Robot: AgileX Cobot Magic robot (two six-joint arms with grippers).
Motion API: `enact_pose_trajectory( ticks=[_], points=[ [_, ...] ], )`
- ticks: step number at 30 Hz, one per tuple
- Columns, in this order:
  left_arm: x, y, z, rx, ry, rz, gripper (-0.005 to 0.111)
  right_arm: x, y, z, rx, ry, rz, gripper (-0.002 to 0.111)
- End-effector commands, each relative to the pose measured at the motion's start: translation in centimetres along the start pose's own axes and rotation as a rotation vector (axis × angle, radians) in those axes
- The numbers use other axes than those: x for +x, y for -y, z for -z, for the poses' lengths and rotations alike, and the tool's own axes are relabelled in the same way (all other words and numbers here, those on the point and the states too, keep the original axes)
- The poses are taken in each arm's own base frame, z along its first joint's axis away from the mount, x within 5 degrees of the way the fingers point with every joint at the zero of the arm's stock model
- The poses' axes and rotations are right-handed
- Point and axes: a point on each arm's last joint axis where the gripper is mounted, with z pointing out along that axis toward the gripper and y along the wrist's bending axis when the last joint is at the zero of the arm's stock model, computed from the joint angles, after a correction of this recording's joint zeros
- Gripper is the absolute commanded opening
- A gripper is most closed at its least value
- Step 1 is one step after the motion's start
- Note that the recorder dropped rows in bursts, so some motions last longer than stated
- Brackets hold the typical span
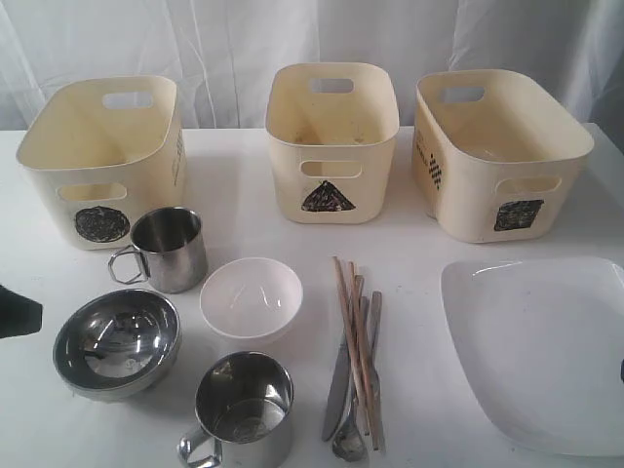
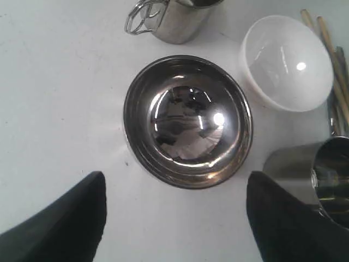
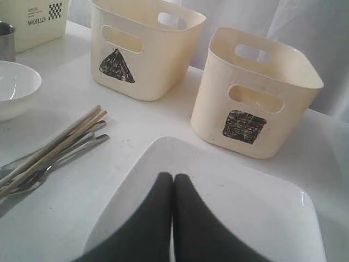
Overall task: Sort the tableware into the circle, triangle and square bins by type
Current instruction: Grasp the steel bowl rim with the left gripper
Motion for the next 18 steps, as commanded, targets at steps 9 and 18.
enact_pose_trajectory(
  ticks=[9,18],
  points=[
    [-3.1,-2.4,-6.0,-0.039,-0.152,-0.068,0.074,0.1,0.0,0.0,0.006,0.005,-0.009,0.000],
    [-3.0,-2.7,-10.0,-0.016,-0.190,-0.115,0.074,0.1,0.0,0.0,0.006,0.005,-0.009,0.000]
  ],
)
